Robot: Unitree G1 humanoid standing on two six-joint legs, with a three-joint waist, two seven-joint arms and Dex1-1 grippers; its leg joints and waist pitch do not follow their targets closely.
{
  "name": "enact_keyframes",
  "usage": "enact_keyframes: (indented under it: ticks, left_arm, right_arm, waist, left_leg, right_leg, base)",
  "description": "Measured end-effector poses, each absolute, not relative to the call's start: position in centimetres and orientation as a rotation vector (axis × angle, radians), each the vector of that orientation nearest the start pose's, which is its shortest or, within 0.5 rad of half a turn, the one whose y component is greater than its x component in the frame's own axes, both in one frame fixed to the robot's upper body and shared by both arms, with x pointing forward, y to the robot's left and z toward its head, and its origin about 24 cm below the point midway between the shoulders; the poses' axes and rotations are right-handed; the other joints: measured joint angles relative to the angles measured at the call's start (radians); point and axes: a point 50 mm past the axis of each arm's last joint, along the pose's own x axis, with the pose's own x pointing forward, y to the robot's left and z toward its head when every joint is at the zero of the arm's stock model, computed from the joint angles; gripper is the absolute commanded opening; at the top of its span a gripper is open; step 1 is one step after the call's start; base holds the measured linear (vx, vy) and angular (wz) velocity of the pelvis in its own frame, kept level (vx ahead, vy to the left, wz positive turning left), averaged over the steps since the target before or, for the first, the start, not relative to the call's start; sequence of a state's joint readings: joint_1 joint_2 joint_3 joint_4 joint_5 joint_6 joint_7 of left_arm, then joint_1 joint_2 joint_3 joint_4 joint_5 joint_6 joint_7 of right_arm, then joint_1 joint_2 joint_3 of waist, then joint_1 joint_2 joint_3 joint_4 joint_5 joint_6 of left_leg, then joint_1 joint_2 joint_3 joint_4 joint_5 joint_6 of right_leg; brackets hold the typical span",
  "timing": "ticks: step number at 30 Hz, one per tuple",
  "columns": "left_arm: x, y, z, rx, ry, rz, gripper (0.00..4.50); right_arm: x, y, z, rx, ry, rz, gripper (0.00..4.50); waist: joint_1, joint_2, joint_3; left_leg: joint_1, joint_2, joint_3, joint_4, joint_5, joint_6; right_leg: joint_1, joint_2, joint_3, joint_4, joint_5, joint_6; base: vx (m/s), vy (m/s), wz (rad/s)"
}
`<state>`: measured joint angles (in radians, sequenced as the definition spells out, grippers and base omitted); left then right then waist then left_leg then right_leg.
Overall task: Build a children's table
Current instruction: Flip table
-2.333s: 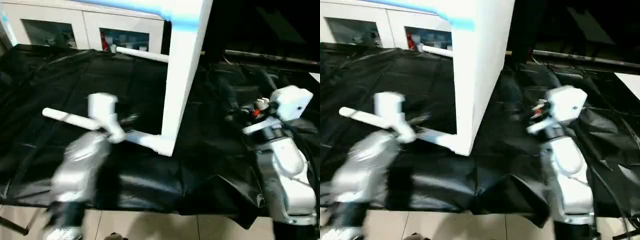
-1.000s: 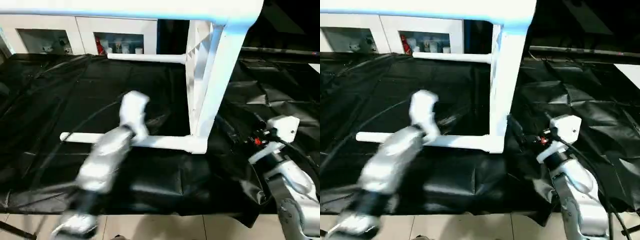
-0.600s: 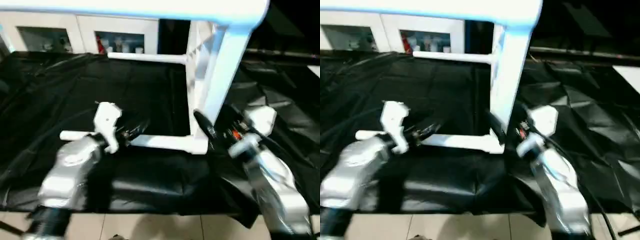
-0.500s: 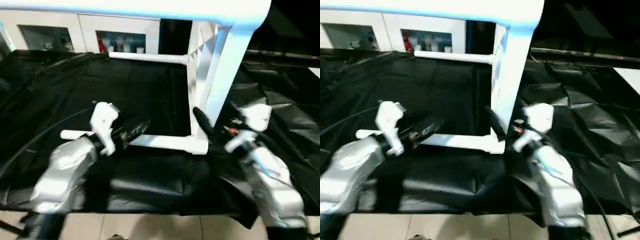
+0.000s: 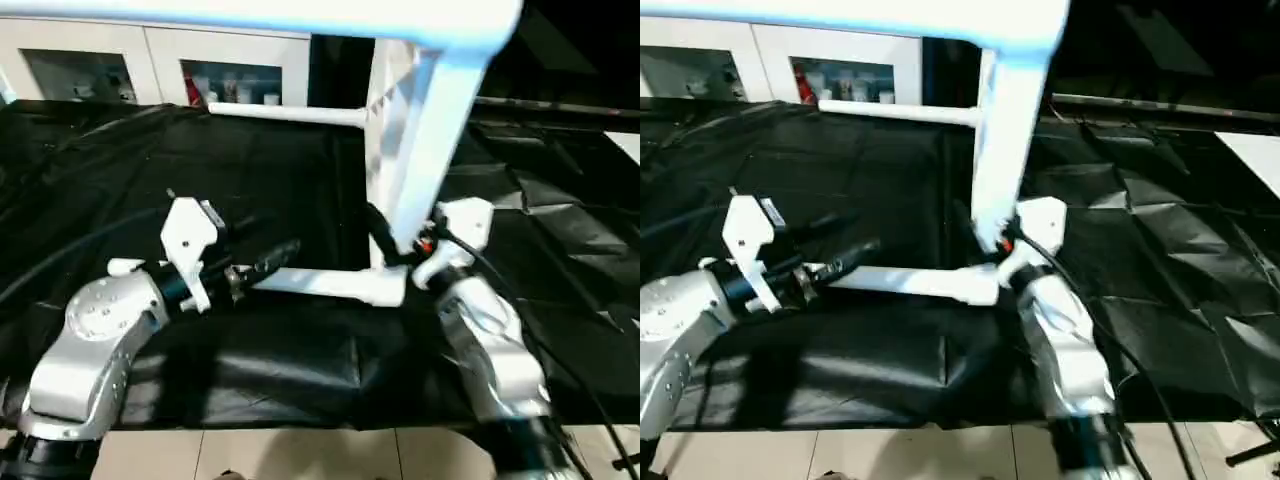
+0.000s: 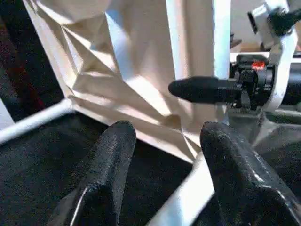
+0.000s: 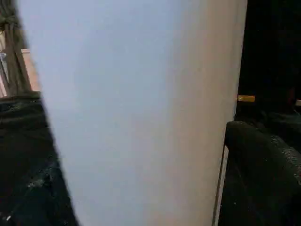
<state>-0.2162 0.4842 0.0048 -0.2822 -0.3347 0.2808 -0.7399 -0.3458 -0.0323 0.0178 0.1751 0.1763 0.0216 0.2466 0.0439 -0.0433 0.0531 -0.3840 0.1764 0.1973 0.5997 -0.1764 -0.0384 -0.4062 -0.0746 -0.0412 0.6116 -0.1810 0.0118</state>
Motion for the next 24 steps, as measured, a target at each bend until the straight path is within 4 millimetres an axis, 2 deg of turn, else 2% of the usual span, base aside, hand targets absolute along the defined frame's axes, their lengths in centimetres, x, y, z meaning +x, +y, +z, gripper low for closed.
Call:
enact_keyframes:
  ticks: [3,5,8,10,13,15,23,24]
  left_arm:
    - [26.4,16.8,16.0,0.300,-0.168,-0.853,2.74]
    - [26.4,17.2,16.9,0.364,-0.199,-0.840,2.74]
    - [26.5,17.7,18.0,0.465,-0.229,-0.819,2.74]
    - [26.6,17.8,18.5,0.483,-0.245,-0.810,2.74]
    - [26.8,18.0,19.2,0.496,-0.270,-0.786,2.74]
    - [26.8,18.0,19.9,0.504,-0.299,-0.771,2.74]
    - [26.3,17.2,19.2,0.467,-0.279,-0.814,2.74]
    - [26.3,16.9,18.9,0.459,-0.264,-0.825,2.74]
  right_arm:
    - [31.6,-11.5,9.1,0.099,-0.143,0.322,4.12]
    - [31.7,-11.7,8.8,0.090,-0.136,0.295,3.80]
    - [31.8,-12.1,8.4,0.065,-0.119,0.256,3.76]
    - [31.9,-12.7,8.4,0.048,-0.124,0.220,3.40]
    - [31.9,-13.4,8.4,0.030,-0.130,0.178,3.31]
    - [31.6,-14.0,8.3,0.016,-0.137,0.157,2.92]
    - [30.3,-16.0,7.8,-0.012,-0.133,0.127,2.83]
    - [30.2,-16.3,8.0,-0.005,-0.143,0.135,3.11]
  waist:
    - [0.001,-0.002,0.000]
    - [0.002,-0.004,-0.001]
    - [0.007,-0.005,-0.001]
    - [0.012,-0.005,-0.001]
    - [0.016,-0.005,-0.001]
    - [0.017,-0.006,-0.001]
    - [0.017,-0.006,-0.001]
    - [0.016,-0.006,-0.001]
  left_leg:
    - [0.000,0.000,0.000,0.000,0.000,0.000]
    - [0.000,0.000,0.000,0.000,0.000,0.000]
    - [0.000,0.000,0.000,0.001,0.000,0.000]
    - [0.000,0.000,0.000,0.001,0.000,0.000]
    - [0.000,0.000,0.000,0.001,0.000,0.000]
    - [0.000,0.000,0.000,0.001,0.000,0.000]
    - [0.000,0.000,0.000,0.001,0.000,0.000]
    - [0.000,0.000,0.000,0.001,0.000,0.000]
  right_leg:
    - [0.000,0.000,0.000,0.000,0.001,-0.001]
    - [0.000,0.000,0.000,0.000,0.001,-0.001]
    - [0.000,0.000,0.000,0.000,0.000,0.001]
    - [0.000,0.000,0.001,0.000,0.000,0.001]
    - [0.000,0.000,0.000,0.001,0.000,0.000]
    - [0.000,0.000,0.001,0.001,0.000,0.000]
    - [0.000,0.000,0.001,0.001,0.001,-0.001]
    - [0.000,0.000,0.000,0.001,0.000,0.000]
  base:
    - [0.000,0.000,0.00]
    - [0.000,0.000,0.00]
    - [0.000,0.000,0.00]
    - [0.000,0.000,0.00]
    - [0.000,0.000,0.00]
    - [0.000,0.000,0.00]
    - [0.000,0.000,0.00]
    - [0.000,0.000,0.00]
